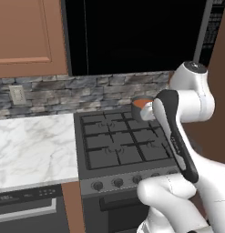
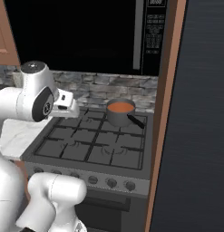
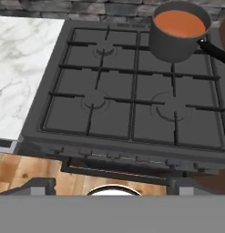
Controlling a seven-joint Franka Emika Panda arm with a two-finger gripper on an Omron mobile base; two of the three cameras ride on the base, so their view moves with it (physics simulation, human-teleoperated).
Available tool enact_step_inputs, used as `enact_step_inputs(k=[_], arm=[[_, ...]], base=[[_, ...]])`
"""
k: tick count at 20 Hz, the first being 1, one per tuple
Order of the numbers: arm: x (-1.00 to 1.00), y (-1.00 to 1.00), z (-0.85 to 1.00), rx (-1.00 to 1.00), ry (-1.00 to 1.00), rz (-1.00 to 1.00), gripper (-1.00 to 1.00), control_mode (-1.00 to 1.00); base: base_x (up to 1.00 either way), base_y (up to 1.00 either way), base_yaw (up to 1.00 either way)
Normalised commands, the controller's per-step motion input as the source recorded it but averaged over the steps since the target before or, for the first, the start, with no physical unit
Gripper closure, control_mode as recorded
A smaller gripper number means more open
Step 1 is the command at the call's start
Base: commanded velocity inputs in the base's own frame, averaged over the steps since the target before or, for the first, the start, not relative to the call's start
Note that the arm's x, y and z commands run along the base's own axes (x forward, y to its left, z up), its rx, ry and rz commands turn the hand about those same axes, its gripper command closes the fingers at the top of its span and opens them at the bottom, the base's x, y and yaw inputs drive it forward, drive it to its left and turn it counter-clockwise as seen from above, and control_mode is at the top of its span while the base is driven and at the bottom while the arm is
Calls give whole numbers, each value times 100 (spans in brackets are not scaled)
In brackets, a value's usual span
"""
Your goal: Retrieve the fish from the fridge and place it on the saucepan with marinade on the stove.
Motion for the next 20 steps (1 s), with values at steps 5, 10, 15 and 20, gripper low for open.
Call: enact_step_inputs(k=[5,10,15,20], arm=[[-100,-8,0,0,-20,0,-100,-100],[-3,-10,0,1,-20,-2,-100,-100],[74,-4,0,5,-11,-3,-100,-100],[0,0,0,0,0,0,-100,-100]], base=[[0,0,0],[0,0,0],[0,0,0],[0,0,0]])
